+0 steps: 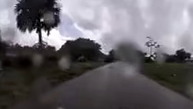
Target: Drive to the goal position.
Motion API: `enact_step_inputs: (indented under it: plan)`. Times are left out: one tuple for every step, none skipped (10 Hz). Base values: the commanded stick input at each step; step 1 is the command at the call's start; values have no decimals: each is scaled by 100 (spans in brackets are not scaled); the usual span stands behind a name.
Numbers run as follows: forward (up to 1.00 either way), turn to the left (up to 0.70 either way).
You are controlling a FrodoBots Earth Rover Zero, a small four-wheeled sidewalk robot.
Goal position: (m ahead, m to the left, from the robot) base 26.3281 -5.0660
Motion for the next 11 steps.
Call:
enact_step_inputs:
  plan:
    - [70, 0]
    - [70, 0]
    - [70, 0]
    - [70, 0]
    - [70, 0]
    - [70, 0]
    - [70, 0]
    - [70, 0]
    - [70, 0]
    - [70, 0]
    - [70, 0]
